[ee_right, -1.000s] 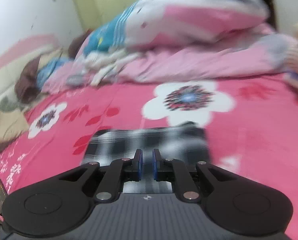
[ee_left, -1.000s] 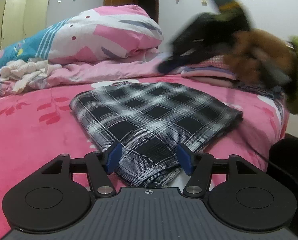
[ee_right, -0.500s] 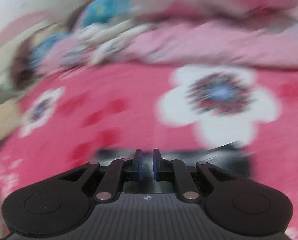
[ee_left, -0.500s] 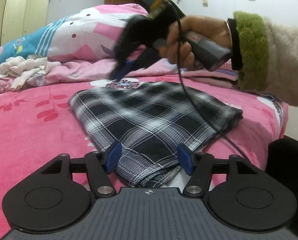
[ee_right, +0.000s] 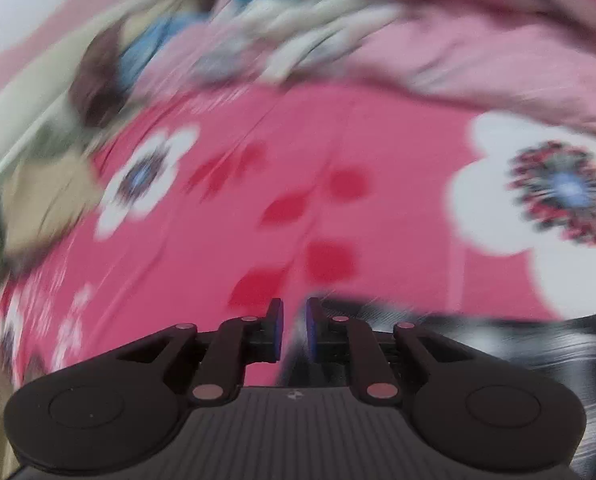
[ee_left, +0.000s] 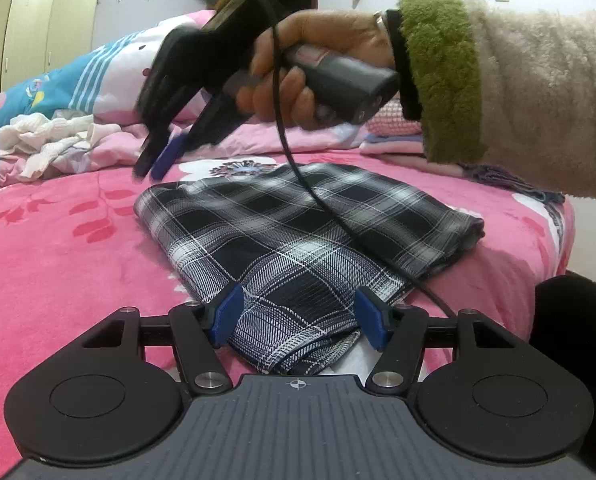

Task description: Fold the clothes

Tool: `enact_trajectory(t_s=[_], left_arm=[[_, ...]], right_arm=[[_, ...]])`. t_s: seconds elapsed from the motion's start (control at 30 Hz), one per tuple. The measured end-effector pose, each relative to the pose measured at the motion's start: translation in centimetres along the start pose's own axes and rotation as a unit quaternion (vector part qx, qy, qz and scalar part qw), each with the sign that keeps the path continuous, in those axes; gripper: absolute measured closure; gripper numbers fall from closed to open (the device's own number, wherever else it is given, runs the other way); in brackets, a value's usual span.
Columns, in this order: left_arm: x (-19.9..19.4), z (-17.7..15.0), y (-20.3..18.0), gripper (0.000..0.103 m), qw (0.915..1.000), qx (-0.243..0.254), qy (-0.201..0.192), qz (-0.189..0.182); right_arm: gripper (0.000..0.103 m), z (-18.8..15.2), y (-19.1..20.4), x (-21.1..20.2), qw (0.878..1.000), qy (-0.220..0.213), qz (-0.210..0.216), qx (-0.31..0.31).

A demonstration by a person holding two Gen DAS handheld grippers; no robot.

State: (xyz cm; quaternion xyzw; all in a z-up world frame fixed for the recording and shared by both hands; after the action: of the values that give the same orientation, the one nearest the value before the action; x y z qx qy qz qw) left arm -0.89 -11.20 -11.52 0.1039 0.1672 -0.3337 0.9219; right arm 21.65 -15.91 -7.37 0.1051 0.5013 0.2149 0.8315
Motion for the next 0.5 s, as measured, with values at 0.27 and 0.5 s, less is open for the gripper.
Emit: enact_trajectory(t_s=[0.27, 0.5], left_arm=[[-0.1, 0.0, 0.0, 0.042, 1.0000, 0.004, -0.002, 0.000], [-0.2, -0.1, 0.0, 0.042, 1.0000, 0.006, -0.007, -0.003]], right_arm=[[0.087, 3.6, -5.2, -3.0, 0.991, -0.109, -0.068, 0.048], [0.086, 0.0, -14.6, -10.0, 0.988, -0.089, -0.085, 0.097]])
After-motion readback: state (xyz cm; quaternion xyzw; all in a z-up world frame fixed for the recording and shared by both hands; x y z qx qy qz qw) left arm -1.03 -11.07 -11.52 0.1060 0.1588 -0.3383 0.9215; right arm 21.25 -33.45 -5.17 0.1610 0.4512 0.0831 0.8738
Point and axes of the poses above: each gripper's, at about its wrist camera, not at the fingertips, and x roughly the way its jaws point, y to its left, z to its top, the point moved 7 cm from there along x, roughly the way its jaws point, and after that the axes turned 7 degrees about x, right-handed, at the moved point
